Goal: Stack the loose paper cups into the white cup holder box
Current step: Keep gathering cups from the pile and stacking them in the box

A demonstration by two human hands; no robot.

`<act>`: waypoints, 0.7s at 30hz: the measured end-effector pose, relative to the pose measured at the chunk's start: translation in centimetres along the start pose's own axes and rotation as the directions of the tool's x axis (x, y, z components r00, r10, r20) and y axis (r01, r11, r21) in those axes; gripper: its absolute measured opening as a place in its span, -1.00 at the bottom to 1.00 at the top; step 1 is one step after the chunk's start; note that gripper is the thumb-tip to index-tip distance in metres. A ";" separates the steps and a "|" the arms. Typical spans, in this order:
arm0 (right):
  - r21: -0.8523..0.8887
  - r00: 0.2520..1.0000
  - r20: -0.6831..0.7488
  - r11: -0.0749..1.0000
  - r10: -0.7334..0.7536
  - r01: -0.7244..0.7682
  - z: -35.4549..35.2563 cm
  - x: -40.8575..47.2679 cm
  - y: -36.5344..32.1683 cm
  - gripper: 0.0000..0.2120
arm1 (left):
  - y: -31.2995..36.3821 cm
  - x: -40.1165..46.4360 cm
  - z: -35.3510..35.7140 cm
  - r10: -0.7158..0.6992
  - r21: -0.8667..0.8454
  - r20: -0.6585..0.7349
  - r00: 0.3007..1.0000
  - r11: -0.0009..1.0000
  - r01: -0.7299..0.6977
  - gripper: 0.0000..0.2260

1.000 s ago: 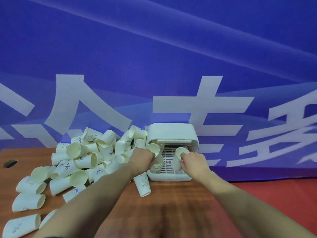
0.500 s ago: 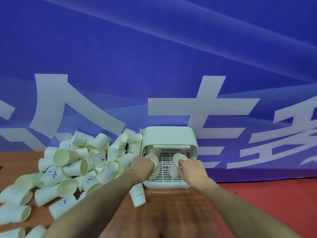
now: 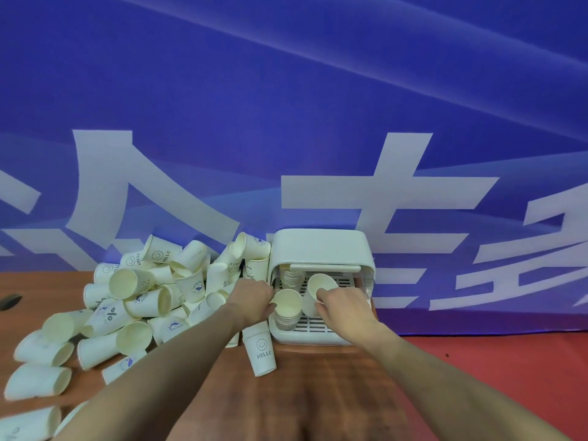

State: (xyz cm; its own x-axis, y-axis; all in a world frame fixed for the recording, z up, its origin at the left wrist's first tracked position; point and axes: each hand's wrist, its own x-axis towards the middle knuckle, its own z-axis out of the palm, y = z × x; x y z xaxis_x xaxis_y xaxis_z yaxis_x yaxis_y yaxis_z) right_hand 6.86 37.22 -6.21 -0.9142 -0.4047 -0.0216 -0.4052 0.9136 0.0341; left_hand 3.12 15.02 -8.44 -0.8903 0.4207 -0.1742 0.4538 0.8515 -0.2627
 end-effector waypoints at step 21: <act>-0.075 0.988 0.115 0.991 -0.104 0.113 1.0 2.9 -5.0 -0.86 | -5.2 -4.5 2.1 -0.131 -0.021 0.055 0.990 0.991 0.133 -0.68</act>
State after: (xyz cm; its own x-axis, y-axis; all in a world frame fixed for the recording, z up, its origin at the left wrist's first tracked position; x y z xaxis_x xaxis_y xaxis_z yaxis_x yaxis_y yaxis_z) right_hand 6.24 31.55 -7.49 -0.8601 -0.4905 -0.1401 -0.5056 0.8562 0.1062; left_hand 4.85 8.09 -8.25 -0.9387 0.2872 -0.1906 0.3307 0.9063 -0.2633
